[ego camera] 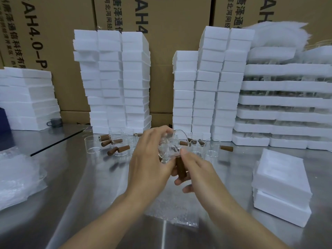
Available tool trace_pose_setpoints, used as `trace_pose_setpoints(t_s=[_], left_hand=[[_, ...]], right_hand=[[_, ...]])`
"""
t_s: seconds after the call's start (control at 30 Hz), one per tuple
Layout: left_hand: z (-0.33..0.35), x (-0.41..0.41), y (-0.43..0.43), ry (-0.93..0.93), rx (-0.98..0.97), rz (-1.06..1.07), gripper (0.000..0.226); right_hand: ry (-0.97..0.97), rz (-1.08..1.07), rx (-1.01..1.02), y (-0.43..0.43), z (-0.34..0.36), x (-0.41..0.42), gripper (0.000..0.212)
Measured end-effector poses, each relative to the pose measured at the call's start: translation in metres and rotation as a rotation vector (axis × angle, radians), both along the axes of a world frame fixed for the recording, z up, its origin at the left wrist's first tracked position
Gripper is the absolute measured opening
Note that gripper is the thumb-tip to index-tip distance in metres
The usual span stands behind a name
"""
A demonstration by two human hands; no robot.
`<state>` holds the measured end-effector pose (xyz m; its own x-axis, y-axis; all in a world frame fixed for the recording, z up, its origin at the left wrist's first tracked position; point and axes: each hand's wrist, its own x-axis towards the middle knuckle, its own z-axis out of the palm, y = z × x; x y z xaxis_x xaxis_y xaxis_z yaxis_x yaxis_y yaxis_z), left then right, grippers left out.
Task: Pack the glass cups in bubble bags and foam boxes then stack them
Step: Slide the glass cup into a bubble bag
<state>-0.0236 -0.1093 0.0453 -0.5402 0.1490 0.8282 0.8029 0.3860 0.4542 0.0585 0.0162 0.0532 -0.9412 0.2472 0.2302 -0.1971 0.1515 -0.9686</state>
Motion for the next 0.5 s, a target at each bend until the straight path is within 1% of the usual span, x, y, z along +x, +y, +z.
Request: trace_pose_setpoints(t_s=[0.1,0.13,0.2,0.27,0.33,0.4,0.47,0.5], left_hand=[[-0.002,-0.003,-0.003,-0.013,-0.051,0.012,0.078],[-0.003,-0.003,-0.003,-0.016,-0.069,0.012,0.079],[-0.006,-0.004,-0.003,-0.014,-0.118,0.012,0.081],[-0.009,-0.003,-0.003,-0.014,-0.155,-0.009,0.08],[-0.013,-0.001,0.0,-0.032,-0.166,-0.047,0.078],[-0.016,0.005,0.006,-0.104,-0.132,-0.079,0.078],[-0.02,0.01,0.012,-0.197,-0.119,-0.107,0.081],[-0.023,0.013,0.014,-0.237,-0.17,-0.121,0.082]], right_hand=[[0.07,-0.041,0.16,0.0,-0.006,-0.002,0.017],[0.07,-0.052,0.187,0.0,-0.009,-0.003,0.011],[0.064,-0.084,0.205,0.003,-0.012,-0.006,0.012],[0.021,-0.125,0.182,0.007,-0.011,-0.007,0.015],[-0.051,-0.153,0.056,0.014,-0.008,-0.007,0.023],[-0.118,-0.156,-0.152,0.02,-0.005,-0.006,0.025],[-0.118,-0.188,-0.298,0.024,-0.003,-0.006,0.023],[-0.099,-0.216,-0.35,0.026,-0.003,-0.007,0.022]])
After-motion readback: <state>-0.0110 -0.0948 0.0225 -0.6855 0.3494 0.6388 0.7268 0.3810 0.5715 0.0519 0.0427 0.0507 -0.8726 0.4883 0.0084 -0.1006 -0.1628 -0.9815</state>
